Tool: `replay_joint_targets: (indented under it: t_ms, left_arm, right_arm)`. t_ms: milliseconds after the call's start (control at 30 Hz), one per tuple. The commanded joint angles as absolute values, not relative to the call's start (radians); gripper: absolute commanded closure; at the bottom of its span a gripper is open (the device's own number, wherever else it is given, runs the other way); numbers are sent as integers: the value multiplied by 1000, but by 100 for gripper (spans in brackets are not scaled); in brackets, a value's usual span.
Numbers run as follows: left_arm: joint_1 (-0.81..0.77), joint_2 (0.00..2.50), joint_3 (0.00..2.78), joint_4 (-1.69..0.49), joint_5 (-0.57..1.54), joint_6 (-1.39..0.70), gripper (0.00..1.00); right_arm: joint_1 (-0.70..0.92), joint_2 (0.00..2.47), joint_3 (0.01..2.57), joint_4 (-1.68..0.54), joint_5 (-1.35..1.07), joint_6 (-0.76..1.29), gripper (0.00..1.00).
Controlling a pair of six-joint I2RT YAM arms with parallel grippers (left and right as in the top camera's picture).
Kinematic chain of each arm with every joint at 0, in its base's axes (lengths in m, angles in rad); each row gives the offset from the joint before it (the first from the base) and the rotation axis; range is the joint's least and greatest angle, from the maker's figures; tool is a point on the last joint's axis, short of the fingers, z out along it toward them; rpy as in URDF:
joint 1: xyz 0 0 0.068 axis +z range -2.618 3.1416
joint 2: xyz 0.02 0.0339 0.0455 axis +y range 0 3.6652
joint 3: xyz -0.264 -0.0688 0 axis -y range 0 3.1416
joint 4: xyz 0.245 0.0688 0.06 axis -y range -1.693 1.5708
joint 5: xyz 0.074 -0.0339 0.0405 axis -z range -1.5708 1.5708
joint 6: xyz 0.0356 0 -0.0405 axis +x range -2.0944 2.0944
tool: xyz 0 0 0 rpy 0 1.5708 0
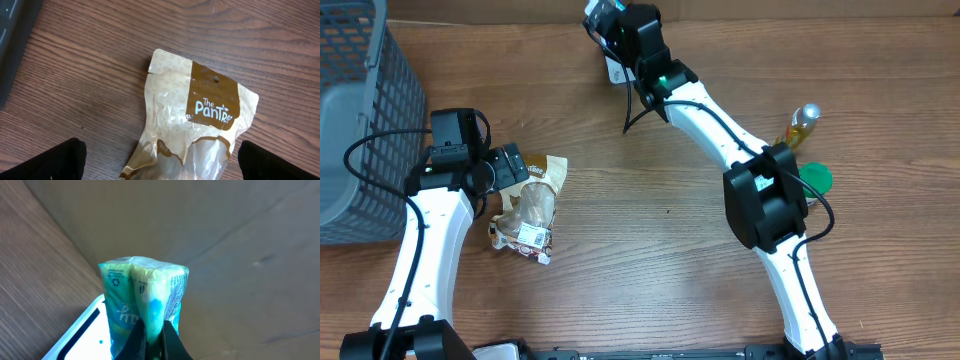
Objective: Scan the item barcode
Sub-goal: 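Hold the small teal pack in front of the white scanner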
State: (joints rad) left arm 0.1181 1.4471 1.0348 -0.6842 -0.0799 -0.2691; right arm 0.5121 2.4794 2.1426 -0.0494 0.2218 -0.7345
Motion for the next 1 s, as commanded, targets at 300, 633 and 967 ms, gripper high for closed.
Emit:
replay_joint_targets:
  t_ms: [300, 633, 967]
  left_arm:
    - [118, 1451, 1055, -683, -85, -262, 0]
    - [118, 1451, 1055, -683, -86, -262, 0]
    - [118, 1451, 1055, -683, -85, -262, 0]
  right_arm:
    - [508, 2531, 2146, -61, 299, -742, 96]
    - [498, 2531, 2146, -63, 404, -742, 96]
    - [534, 2449, 2146, -57, 406, -730, 96]
